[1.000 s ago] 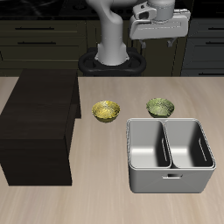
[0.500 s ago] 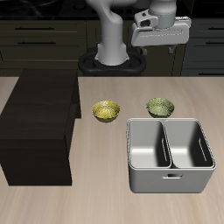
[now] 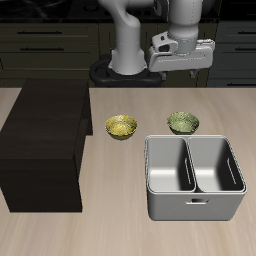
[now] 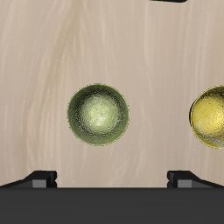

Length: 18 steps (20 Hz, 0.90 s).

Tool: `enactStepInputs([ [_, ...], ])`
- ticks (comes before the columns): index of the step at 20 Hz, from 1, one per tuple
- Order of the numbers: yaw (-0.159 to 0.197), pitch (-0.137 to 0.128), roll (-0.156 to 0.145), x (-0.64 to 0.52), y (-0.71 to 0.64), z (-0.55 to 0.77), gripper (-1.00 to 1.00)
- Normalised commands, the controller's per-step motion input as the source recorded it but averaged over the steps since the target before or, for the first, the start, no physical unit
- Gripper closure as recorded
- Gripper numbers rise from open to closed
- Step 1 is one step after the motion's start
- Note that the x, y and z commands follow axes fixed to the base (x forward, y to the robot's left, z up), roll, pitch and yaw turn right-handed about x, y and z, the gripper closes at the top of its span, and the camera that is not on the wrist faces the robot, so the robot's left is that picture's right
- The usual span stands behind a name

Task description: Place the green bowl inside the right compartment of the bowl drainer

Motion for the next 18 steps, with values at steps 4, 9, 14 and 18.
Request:
enactStepInputs([
  [4,-0.018,0.058,0.013,-0.03,0.01,-0.47,-1.0],
  [9,-0.005,0.02,-0.005,0.0,0.0,-0.24,-1.0],
  [14,0.008,0.003,-0.001,-0.01,0.0,-0.27,-1.0],
  [18,-0.009,-0.008,0.008,0.0,0.01,-0.19,-1.0],
])
